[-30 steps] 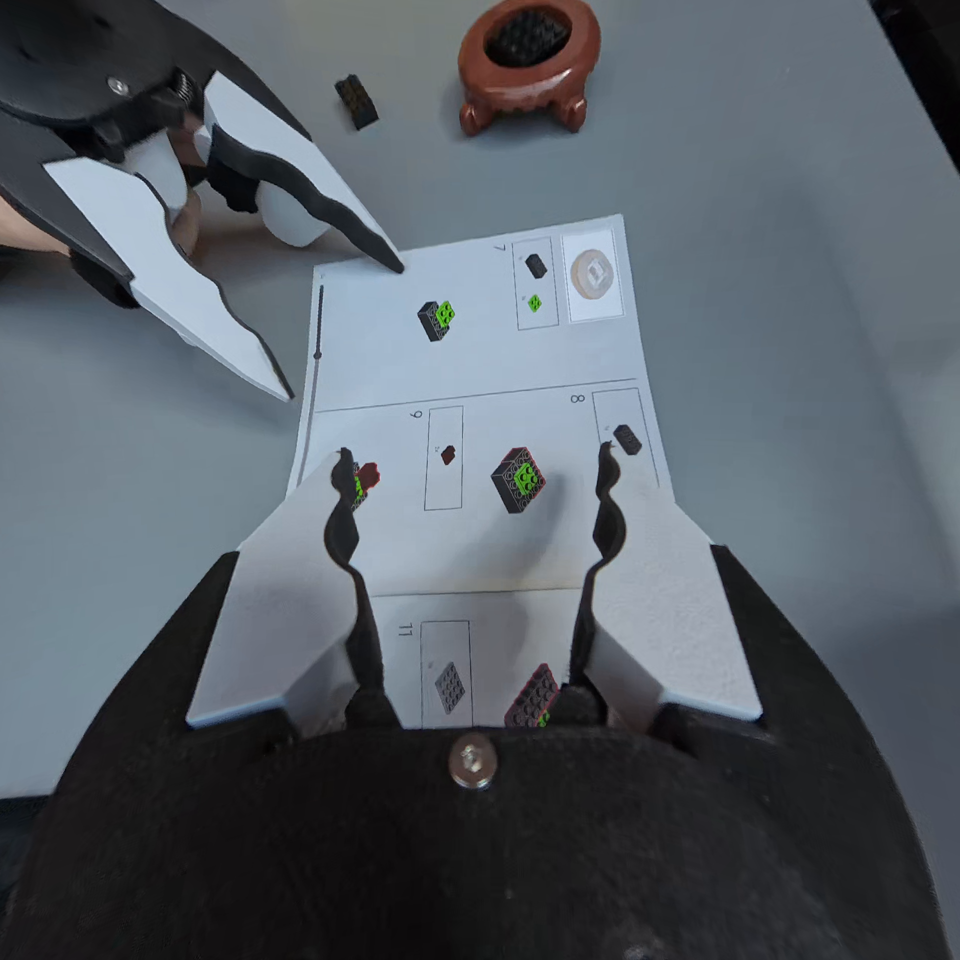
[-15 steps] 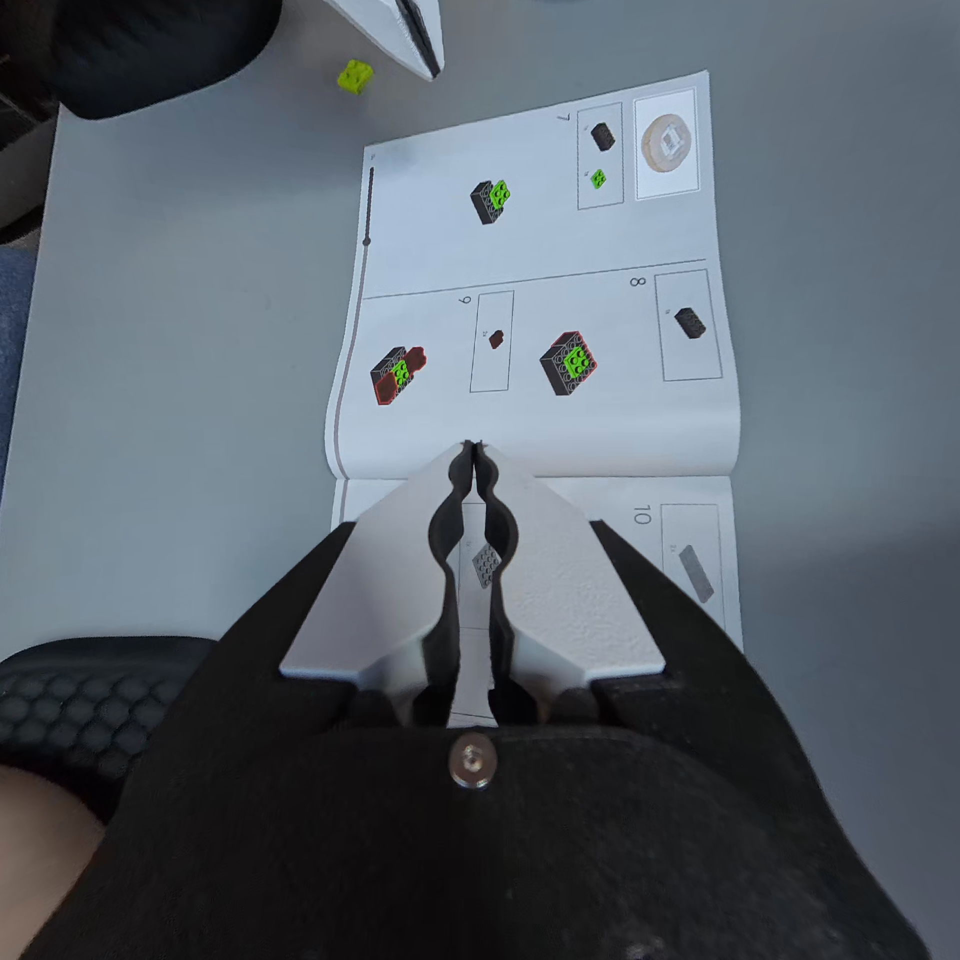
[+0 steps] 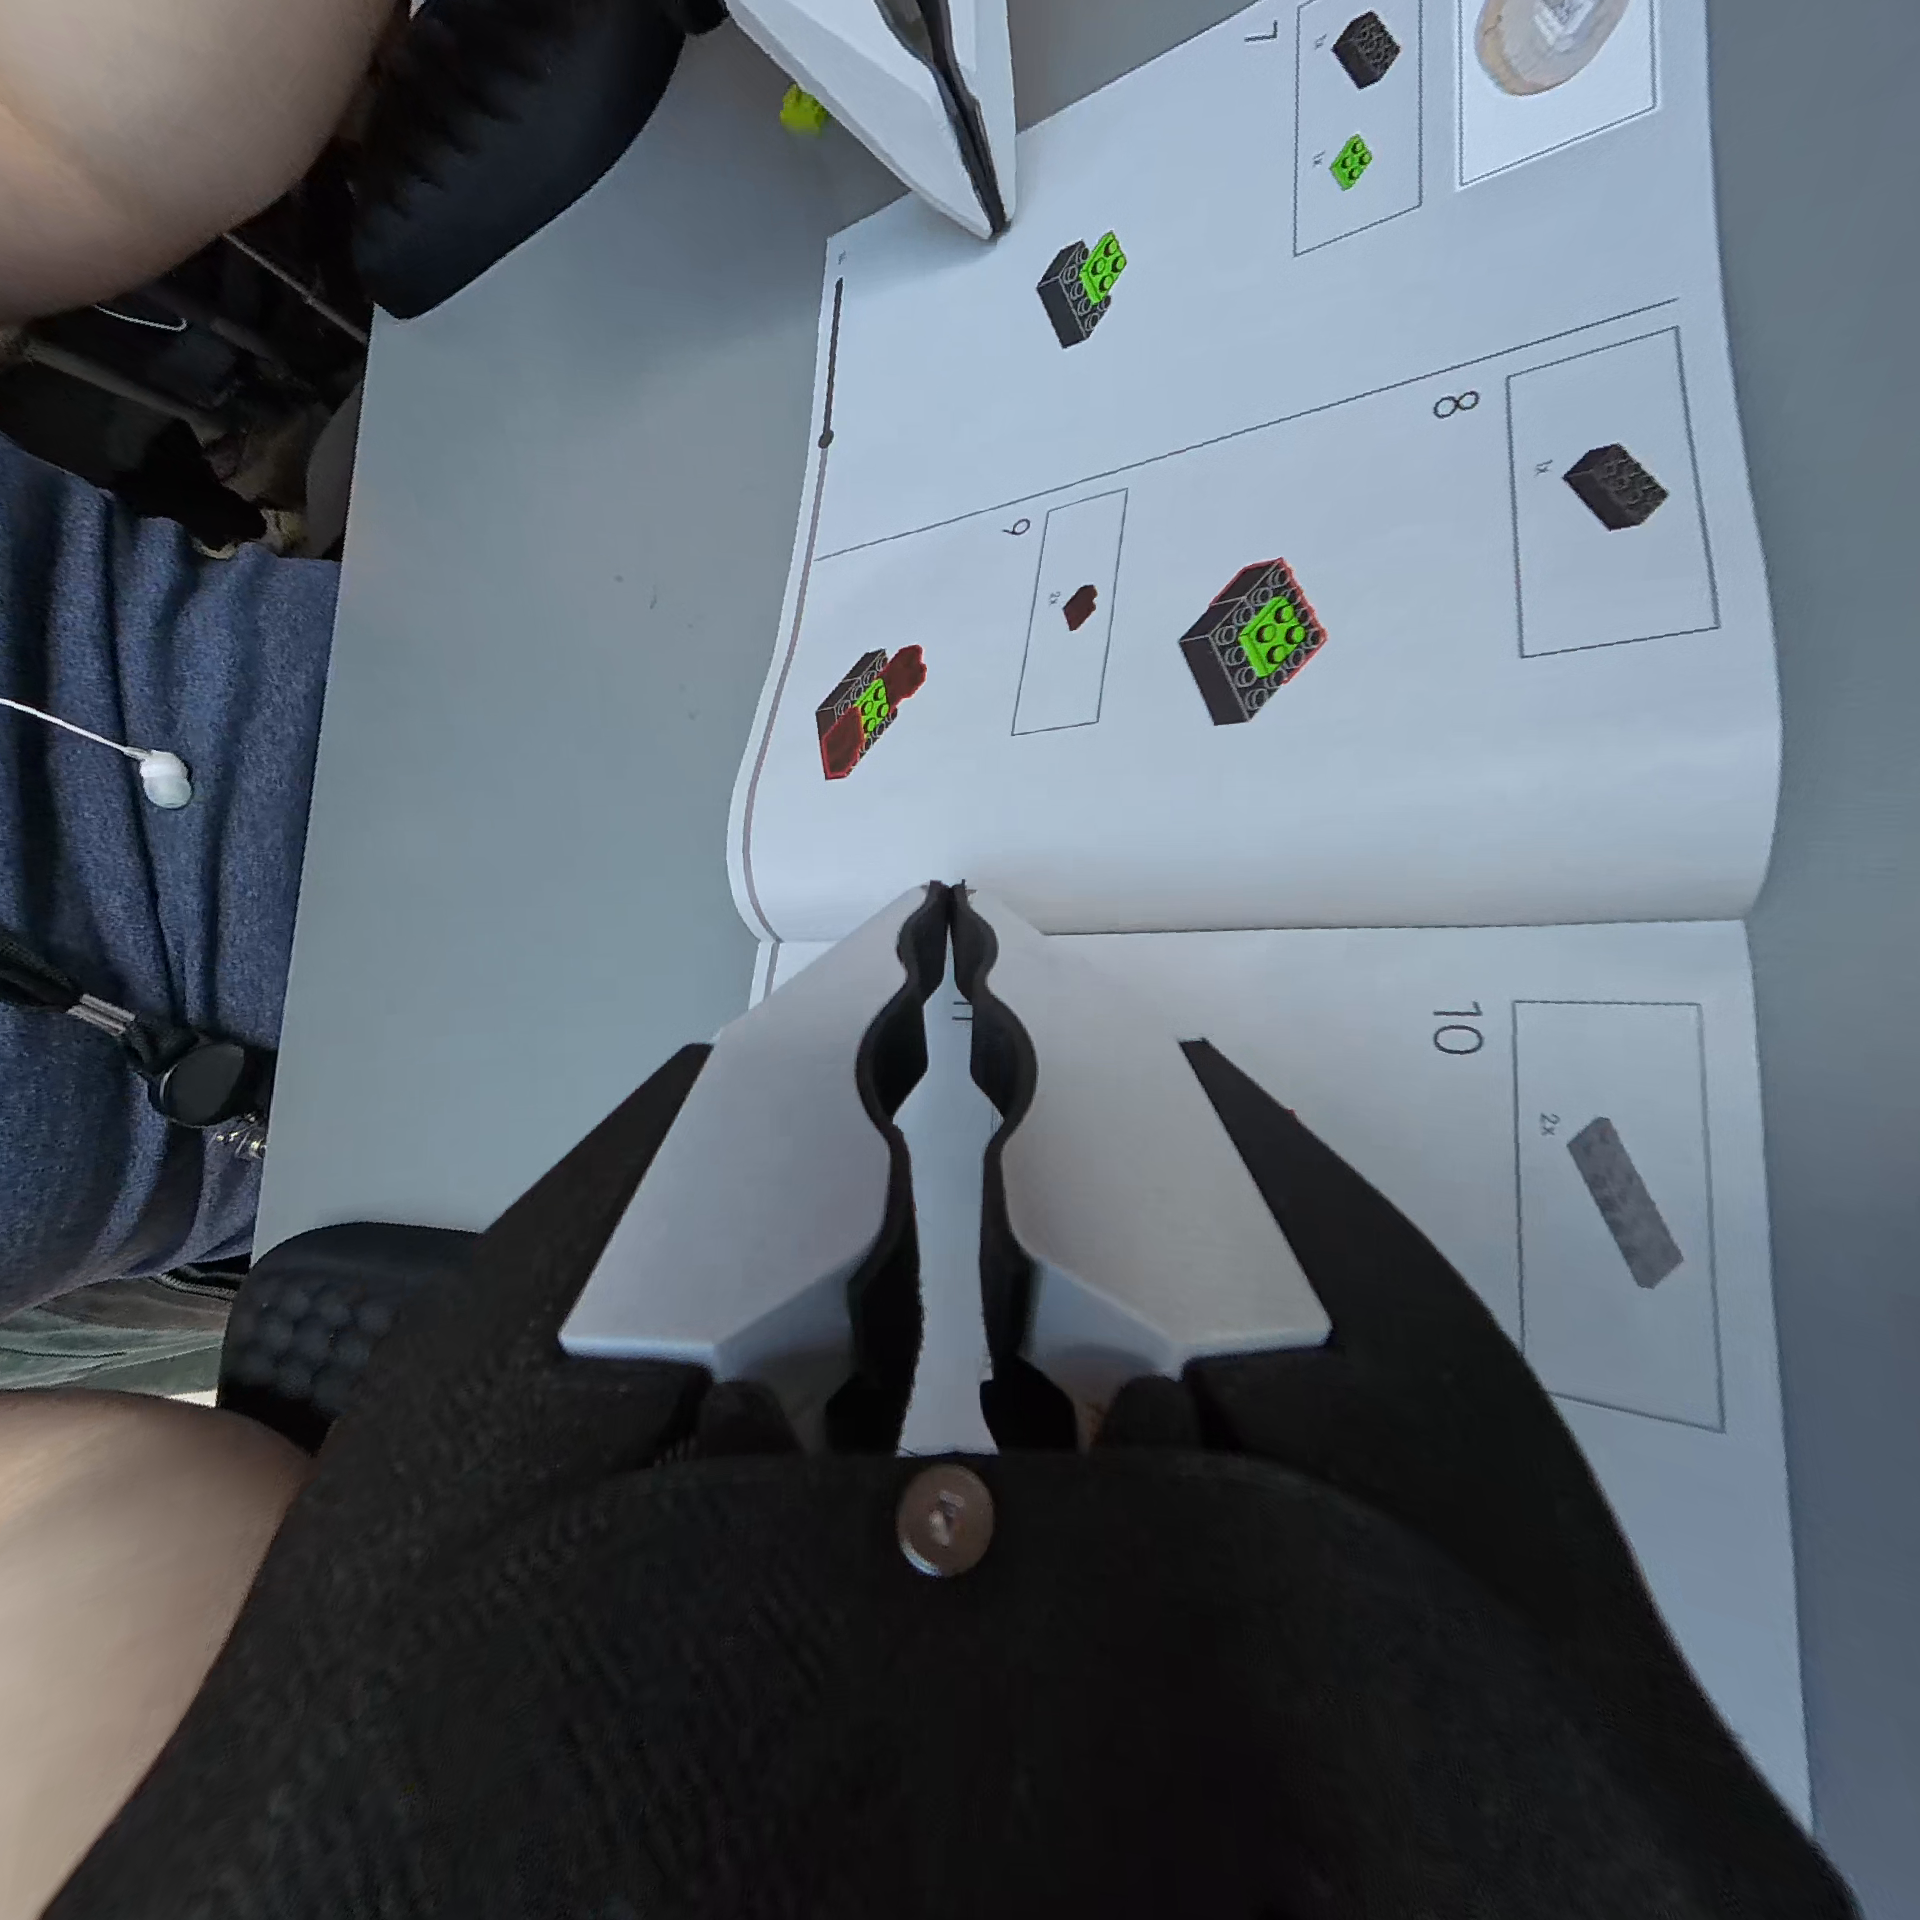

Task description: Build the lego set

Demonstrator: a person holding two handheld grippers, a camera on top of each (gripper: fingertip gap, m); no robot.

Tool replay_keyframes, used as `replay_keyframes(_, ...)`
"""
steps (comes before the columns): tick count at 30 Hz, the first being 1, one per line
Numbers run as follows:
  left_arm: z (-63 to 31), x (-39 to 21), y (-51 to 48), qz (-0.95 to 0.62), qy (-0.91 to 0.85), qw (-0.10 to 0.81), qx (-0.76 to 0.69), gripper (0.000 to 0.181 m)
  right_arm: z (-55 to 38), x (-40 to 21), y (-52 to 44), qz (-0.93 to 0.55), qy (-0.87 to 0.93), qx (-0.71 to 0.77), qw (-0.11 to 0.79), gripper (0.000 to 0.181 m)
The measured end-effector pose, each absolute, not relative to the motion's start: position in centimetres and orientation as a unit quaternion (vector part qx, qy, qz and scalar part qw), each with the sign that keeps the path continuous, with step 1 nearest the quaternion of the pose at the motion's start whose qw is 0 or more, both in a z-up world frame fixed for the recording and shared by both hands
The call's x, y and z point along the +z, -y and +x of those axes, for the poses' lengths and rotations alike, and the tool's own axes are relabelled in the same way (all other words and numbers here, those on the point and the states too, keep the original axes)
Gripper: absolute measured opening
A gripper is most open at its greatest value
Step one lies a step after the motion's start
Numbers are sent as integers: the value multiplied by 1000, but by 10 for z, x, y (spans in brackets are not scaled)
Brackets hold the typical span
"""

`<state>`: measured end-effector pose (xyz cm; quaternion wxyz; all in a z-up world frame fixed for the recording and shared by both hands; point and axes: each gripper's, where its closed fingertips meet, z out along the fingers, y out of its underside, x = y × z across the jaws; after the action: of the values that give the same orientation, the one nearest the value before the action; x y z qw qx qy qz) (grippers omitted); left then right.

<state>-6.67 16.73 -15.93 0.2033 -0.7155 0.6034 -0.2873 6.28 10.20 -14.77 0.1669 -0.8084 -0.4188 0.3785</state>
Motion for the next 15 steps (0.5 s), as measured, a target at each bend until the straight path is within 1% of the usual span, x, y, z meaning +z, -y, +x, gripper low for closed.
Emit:
replay_keyframes(13, -64, -160, -168, -715, -602, 219, -279, 0, 63, -152, -102, -804, 418, 388, 168, 0)
replay_keyframes(15, -62, -160, -167, -716, -602, 220, -278, 0, 64, -151, -100, -803, 417, 393, 165, 4)
